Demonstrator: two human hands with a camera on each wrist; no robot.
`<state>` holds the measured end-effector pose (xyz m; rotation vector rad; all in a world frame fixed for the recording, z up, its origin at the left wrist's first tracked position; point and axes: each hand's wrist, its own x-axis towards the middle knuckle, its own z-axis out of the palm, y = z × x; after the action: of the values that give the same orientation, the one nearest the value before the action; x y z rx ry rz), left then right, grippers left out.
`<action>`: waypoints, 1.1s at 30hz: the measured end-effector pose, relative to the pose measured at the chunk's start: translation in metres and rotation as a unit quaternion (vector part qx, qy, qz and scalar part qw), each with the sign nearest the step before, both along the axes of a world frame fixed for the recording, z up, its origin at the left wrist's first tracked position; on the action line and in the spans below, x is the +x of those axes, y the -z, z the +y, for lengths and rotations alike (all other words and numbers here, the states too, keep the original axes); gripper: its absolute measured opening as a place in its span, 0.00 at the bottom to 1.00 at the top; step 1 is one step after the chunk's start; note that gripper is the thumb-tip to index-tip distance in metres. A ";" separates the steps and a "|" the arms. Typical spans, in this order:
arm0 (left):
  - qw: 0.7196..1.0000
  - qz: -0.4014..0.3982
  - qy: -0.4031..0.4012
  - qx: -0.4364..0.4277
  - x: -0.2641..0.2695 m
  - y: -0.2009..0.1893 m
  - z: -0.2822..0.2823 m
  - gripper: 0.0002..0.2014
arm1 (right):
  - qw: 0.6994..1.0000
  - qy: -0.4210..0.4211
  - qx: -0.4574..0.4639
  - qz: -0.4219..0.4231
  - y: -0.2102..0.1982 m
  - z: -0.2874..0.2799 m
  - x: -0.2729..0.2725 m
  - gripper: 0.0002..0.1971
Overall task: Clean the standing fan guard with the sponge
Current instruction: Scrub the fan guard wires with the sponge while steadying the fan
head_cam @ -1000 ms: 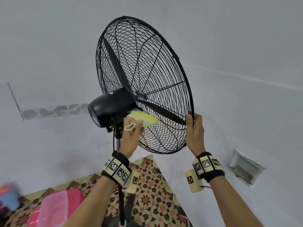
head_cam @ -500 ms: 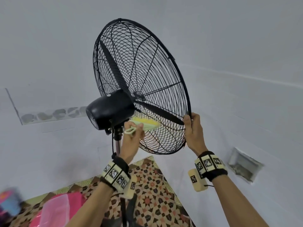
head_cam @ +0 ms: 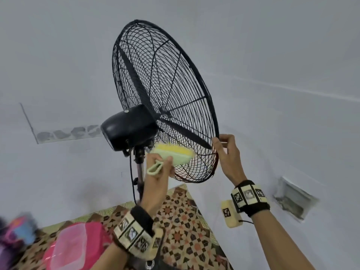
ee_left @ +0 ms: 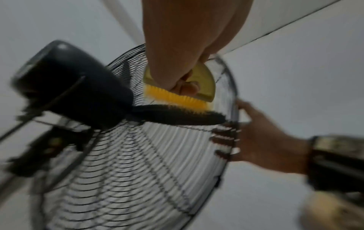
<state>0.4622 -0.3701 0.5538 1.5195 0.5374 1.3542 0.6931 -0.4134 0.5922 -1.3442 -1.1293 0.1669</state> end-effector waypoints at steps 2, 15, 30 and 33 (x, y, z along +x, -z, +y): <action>0.999 0.020 0.026 0.019 0.015 -0.004 -0.032 0.12 | 1.000 -0.011 0.003 0.001 0.004 0.001 0.003 0.23; 0.997 0.029 -0.028 0.066 0.059 -0.011 -0.080 0.10 | 0.996 -0.081 -0.023 0.035 0.000 0.001 0.029 0.29; 0.981 -0.020 -0.189 0.028 0.094 -0.017 -0.093 0.08 | 0.965 -0.205 -0.111 0.116 -0.019 -0.004 0.052 0.35; 0.975 -0.044 -0.214 0.035 0.073 -0.018 -0.076 0.13 | 0.964 -0.207 -0.111 0.120 -0.017 -0.001 0.054 0.38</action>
<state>0.5350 -0.4459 0.5717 1.4411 0.7988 1.7764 0.7468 -0.4140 0.6092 -1.2254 -1.1955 0.7626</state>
